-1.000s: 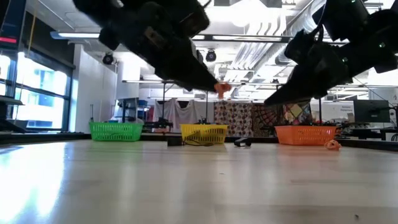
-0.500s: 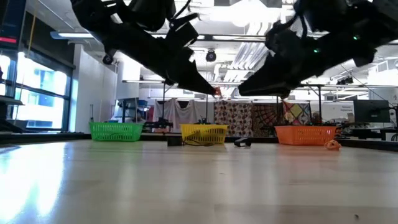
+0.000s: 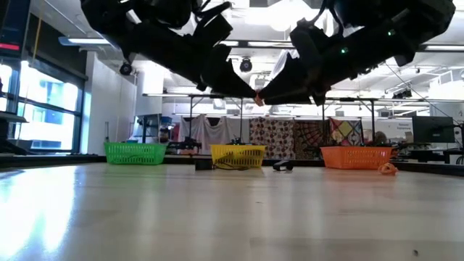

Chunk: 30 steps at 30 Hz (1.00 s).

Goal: Sort rubber bands into baskets
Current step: Put the orange rubber band into the orange bin

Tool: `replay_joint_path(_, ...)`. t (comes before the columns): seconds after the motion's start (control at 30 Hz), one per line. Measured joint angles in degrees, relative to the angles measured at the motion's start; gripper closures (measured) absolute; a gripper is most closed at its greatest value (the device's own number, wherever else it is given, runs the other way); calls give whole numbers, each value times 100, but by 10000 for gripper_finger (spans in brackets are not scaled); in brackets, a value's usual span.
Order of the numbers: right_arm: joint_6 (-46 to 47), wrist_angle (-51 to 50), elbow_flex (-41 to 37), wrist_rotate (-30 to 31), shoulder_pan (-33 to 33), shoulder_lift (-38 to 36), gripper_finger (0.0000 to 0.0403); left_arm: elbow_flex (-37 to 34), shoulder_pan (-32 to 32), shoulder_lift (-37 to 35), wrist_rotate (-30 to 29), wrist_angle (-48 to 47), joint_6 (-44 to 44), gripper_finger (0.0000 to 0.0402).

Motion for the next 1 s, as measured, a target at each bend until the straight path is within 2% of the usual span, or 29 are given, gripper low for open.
replay_joint_path(0.27, 47, -55, 4, -47, 0, 0, 296, 0, -57, 0, -24, 192, -2, 401)
replay_joint_path(0.57, -167, -50, 4, -49, 0, 0, 397, 0, -68, 0, 26, 179, 9, 400)
replay_joint_path(0.83, -188, -46, 4, -51, 2, 0, 398, 0, -68, 0, -38, 170, 2, 399)
replay_joint_path(1.0, -295, -195, 2, -45, 86, 0, 349, 0, -68, 0, -374, 141, 13, 400)
